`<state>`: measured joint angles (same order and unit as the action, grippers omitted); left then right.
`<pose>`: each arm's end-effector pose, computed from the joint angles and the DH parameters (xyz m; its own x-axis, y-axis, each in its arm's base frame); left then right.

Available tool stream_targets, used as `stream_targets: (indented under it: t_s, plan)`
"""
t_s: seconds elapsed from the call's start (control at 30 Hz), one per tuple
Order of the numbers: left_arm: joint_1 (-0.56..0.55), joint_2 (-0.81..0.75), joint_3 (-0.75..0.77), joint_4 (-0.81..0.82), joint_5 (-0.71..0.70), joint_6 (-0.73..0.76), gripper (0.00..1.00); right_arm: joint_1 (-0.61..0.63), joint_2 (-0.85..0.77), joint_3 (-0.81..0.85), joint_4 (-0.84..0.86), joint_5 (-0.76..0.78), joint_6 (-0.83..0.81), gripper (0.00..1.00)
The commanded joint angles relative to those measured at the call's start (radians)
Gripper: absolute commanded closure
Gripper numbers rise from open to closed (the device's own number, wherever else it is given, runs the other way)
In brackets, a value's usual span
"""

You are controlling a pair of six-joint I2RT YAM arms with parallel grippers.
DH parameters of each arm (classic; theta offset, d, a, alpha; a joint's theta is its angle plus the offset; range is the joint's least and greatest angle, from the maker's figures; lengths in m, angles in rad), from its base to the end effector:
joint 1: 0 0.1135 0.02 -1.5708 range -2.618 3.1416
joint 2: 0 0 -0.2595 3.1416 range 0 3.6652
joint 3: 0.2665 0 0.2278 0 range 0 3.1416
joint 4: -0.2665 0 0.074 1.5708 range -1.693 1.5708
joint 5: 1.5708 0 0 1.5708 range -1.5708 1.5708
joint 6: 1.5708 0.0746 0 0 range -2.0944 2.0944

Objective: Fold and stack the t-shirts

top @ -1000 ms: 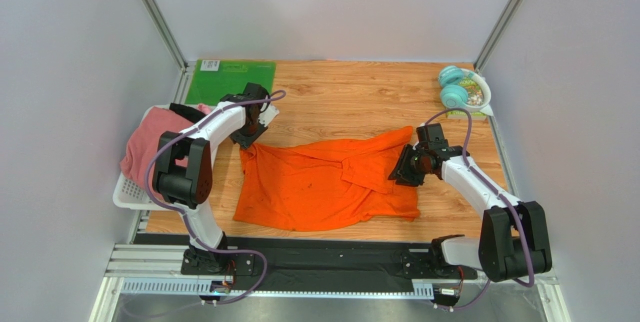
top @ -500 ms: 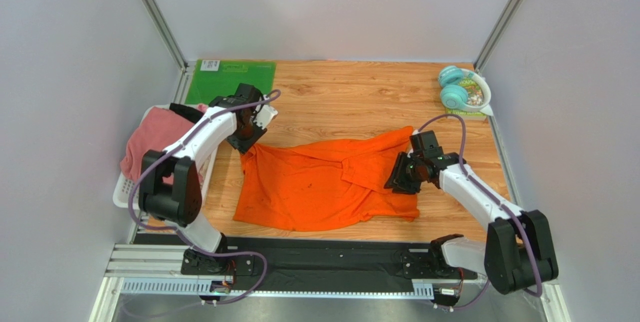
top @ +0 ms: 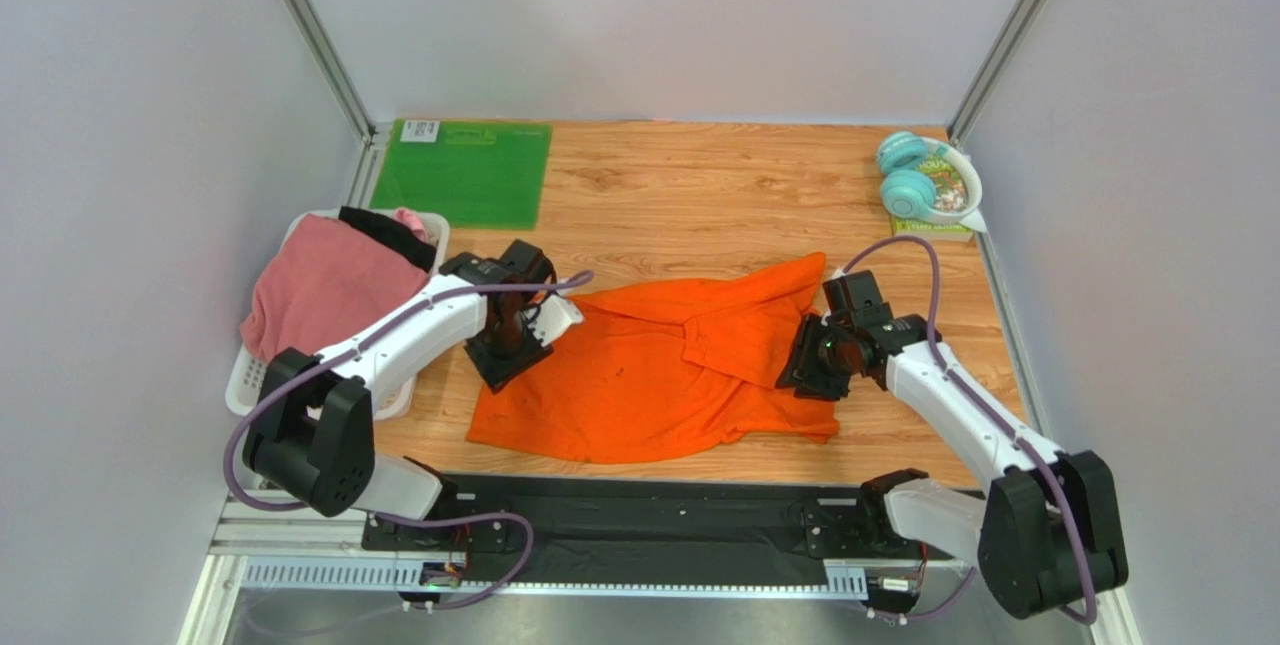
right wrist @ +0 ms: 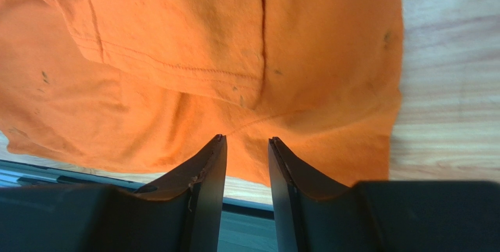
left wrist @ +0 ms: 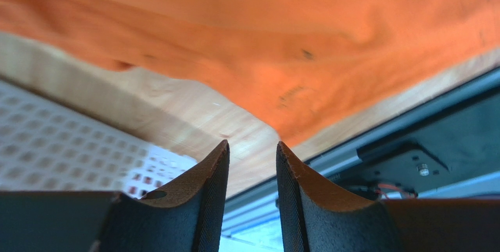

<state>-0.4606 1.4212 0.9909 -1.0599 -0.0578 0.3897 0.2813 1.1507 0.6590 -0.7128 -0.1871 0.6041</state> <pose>0.1972 -0.0931 0.1850 -0.6589 0.7504 -0.0526 0.7458 0.6608 0.0838 0.1777 0.0658 0.1620 -0.9295 0.3124 -0.1961 0.2323 0.9089 0.3464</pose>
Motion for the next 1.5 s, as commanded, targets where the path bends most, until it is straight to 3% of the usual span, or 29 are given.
stream_targets:
  t_s: [0.0,0.2,0.4,0.6,0.73,1.0,1.17,1.47]
  plan:
    - [-0.033,-0.018,-0.05,-0.064,0.018,0.037,0.58,0.018,-0.127,-0.012,-0.079,0.032,0.039,0.59]
    - [-0.046,-0.059,-0.141,-0.109,0.018,0.083,0.57,0.091,-0.278,-0.009,-0.215,0.052,0.19,0.54]
    - [-0.044,-0.1,-0.222,-0.103,0.0,0.089,0.55,0.125,-0.405,-0.018,-0.352,0.172,0.264,0.5]
    - [-0.046,-0.056,-0.201,-0.098,0.019,0.103,0.54,0.125,-0.413,-0.044,-0.415,0.254,0.327,0.44]
    - [-0.046,0.017,-0.186,-0.063,0.041,0.103,0.54,0.125,-0.39,-0.055,-0.412,0.285,0.342,0.29]
    - [-0.046,0.101,-0.193,-0.005,0.032,0.097,0.54,0.125,-0.365,-0.087,-0.402,0.321,0.376,0.23]
    - [-0.046,0.131,-0.199,0.027,0.03,0.086,0.53,0.125,-0.316,-0.119,-0.315,0.325,0.381,0.24]
    - [-0.044,0.151,-0.219,0.08,0.013,0.084,0.53,0.124,-0.16,-0.075,-0.246,0.387,0.347,0.4]
